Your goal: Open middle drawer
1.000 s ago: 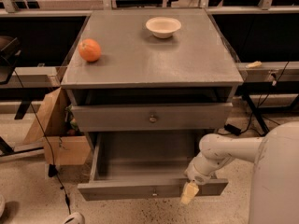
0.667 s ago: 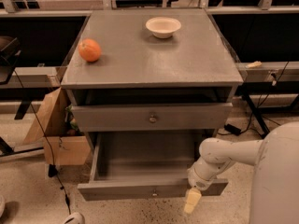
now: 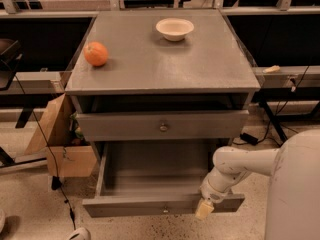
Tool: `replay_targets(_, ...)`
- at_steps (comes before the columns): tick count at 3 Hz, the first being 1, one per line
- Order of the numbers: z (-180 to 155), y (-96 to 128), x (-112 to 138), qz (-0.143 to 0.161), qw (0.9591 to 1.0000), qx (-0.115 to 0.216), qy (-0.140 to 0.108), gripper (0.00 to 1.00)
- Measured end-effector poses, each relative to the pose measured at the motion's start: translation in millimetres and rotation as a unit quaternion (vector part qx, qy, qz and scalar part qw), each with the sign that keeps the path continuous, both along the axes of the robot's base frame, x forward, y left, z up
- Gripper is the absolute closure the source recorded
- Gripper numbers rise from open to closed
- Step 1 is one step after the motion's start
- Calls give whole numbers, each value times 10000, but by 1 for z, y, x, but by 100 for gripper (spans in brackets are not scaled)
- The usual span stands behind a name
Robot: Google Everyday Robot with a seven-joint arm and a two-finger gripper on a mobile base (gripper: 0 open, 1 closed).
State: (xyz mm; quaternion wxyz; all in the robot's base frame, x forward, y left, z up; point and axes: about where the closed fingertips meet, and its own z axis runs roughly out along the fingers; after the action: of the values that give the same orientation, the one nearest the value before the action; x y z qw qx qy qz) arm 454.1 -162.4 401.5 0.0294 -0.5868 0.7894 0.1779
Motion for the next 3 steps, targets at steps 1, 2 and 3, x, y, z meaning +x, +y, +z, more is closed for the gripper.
replay_targets(1,1,0,3,1,10000,0,0,65)
replay_targets(2,1,-2,-6,88,9999,-47,66,88)
replay_targets(3,0,-3,-14,145,9998,-75,129,85)
